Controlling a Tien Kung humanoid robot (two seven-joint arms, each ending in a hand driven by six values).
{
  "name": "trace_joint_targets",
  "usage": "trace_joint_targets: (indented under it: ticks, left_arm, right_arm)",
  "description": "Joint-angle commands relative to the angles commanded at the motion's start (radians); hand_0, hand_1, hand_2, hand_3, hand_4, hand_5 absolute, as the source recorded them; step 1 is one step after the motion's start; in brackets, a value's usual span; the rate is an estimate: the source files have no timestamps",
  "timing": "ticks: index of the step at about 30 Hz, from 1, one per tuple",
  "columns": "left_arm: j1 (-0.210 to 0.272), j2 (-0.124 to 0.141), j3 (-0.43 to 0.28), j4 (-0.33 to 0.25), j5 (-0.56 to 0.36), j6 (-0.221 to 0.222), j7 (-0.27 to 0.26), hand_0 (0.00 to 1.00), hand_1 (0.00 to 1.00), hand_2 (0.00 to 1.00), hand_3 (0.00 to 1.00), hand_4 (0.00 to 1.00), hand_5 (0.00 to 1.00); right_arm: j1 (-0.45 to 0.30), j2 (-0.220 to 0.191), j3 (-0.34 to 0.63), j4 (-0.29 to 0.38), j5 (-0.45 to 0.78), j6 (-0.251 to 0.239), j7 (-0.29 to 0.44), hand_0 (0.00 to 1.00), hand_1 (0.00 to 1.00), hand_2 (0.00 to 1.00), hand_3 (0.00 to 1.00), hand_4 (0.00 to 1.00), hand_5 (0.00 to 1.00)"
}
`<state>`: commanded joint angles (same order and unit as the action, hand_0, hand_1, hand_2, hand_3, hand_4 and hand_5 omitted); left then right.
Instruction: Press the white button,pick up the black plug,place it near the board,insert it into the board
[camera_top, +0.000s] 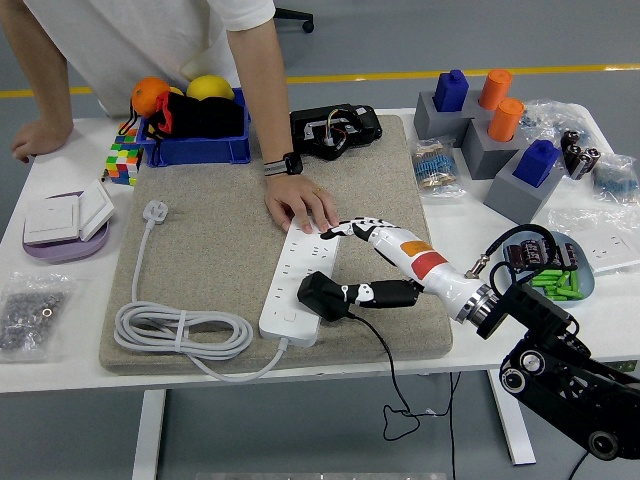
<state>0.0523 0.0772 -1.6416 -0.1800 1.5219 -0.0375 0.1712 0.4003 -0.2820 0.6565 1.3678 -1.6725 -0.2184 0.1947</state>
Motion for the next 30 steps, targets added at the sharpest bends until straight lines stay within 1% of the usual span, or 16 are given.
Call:
trace_joint_targets:
  ticks: [3, 7, 9, 10, 15, 21, 30]
  left_arm:
    - [-0.002, -0.001, 0.004, 0.0, -0.003, 0.0, -0.002, 0.625, 0.632, 0.639, 0.694, 0.588, 0.374]
    - [-0.001, -0.001, 0.006, 0.0, -0.005, 0.0, -0.002, 0.624, 0.632, 0.639, 0.694, 0.588, 0.374]
    - [0.001, -0.002, 0.002, 0.0, -0.001, 0.0, -0.001, 0.624, 0.632, 0.639, 0.694, 0.588, 0.374]
    - [0.002, -0.001, 0.002, 0.0, -0.001, 0.0, 0.0, 0.625, 0.633, 0.64, 0.694, 0.588, 0.374]
    - [0.004, 0.001, -0.003, 0.0, 0.007, 0.0, 0.002, 0.625, 0.633, 0.64, 0.694, 0.588, 0.374]
    - [0.003, 0.005, 0.013, 0.0, -0.006, 0.0, -0.001, 0.624, 0.633, 0.64, 0.694, 0.588, 0.374]
    - [0.006, 0.008, 0.014, 0.0, -0.003, 0.0, 0.002, 0.625, 0.633, 0.64, 0.694, 0.588, 0.374]
  right_arm:
    - [-0.007, 0.003, -0.015, -0.018, 0.003, -0.002, 0.001, 0.975, 0.902, 0.85, 0.813, 0.797, 0.826]
    - [-0.02, 0.001, -0.026, -0.025, 0.005, -0.002, 0.002, 0.977, 0.899, 0.85, 0.808, 0.786, 0.825]
    - [-0.028, -0.004, -0.028, -0.022, 0.008, -0.003, 0.005, 0.977, 0.899, 0.85, 0.808, 0.786, 0.825]
    - [-0.031, -0.006, -0.029, -0.021, 0.008, -0.002, 0.006, 0.977, 0.892, 0.84, 0.797, 0.756, 0.823]
    - [-0.041, -0.011, -0.026, -0.014, 0.008, -0.003, 0.005, 0.977, 0.892, 0.84, 0.797, 0.756, 0.823]
    - [-0.052, -0.006, -0.03, -0.015, 0.009, -0.004, 0.001, 0.976, 0.889, 0.837, 0.792, 0.752, 0.812]
    - [-0.055, 0.005, -0.043, -0.008, 0.002, -0.006, -0.011, 0.975, 0.878, 0.83, 0.788, 0.745, 0.8]
